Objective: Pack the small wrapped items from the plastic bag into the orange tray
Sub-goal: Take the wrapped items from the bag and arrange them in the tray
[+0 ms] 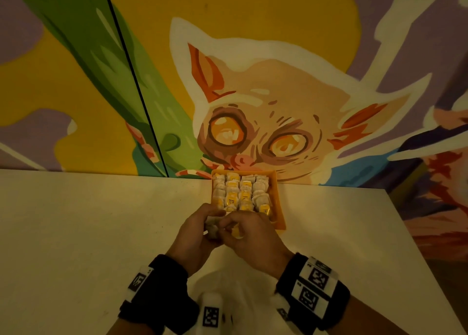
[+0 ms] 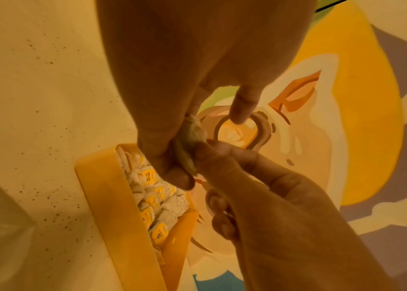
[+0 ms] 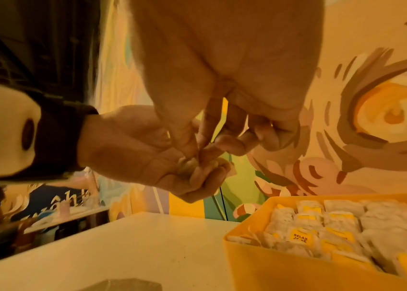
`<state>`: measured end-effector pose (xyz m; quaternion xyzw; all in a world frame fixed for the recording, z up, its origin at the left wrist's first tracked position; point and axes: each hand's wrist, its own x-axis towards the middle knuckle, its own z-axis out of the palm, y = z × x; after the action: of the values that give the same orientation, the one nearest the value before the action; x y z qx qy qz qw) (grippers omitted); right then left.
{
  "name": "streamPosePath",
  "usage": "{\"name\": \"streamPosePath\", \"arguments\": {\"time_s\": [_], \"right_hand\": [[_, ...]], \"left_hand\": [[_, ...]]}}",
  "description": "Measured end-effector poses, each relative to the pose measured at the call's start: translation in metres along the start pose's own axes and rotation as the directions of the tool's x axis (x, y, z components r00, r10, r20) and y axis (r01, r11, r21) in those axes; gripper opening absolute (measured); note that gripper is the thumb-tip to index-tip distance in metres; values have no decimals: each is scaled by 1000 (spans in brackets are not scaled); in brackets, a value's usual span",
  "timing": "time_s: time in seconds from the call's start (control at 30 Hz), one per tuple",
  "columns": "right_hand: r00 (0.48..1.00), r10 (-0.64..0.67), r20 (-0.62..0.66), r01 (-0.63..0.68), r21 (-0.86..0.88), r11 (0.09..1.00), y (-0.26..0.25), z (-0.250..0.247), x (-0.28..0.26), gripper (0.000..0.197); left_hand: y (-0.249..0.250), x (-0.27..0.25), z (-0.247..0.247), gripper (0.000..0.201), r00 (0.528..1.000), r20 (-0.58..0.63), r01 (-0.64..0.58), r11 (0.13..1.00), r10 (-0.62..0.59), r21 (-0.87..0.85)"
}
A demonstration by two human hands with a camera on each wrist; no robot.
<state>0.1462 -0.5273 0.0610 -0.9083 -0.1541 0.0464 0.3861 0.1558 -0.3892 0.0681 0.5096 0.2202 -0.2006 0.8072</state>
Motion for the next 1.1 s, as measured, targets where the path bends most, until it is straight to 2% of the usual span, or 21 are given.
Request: {"name": "streamPosePath", "arguments": {"time_s": [0.17,0.27,0.4,0.47,0.57,0.6,0.67,0.77,0.93,1.1], "right_hand": [[983,151,-103,-123,242,962,7,-11,3,6],[969,214,-126,-153,375,914,11,-17,4,10],[957,252,-141,-158,476,865,15,-17,6,14],[966,237,-99,-157,501,851,17,-15,4,11],[992,111,64,-128,466,876,17,-12,-2,33],[993,89,82,-116,434,893,17,-11,-4,38],[994,103,39,-110,406,907,18,-9,-3,36],[984,174,-33,-143,428,892,20,-10,1,20],[974,215,-64,-158,489,858,19,-16,3,14],[963,257,-84,-178,519,836,21,-18,6,6]], "left_hand": [[-3,-2,-7,21,999,48,-10,994,5,107],[-6,-4,-8,15,996,90,-3,992,-9,125],[-10,-3,-8,12,997,75,-23,994,15,105],[-10,-2,-8,14,997,62,-42,993,35,112],[-9,0,-9,20,996,78,-60,994,53,89],[-8,0,-10,21,994,90,-63,995,55,80],[-8,0,-10,21,994,87,-70,993,62,93],[-9,1,-10,23,993,84,-90,989,81,117],[-8,0,-11,20,980,153,-152,976,128,158],[-7,2,-9,13,974,122,-219,938,193,268]]}}
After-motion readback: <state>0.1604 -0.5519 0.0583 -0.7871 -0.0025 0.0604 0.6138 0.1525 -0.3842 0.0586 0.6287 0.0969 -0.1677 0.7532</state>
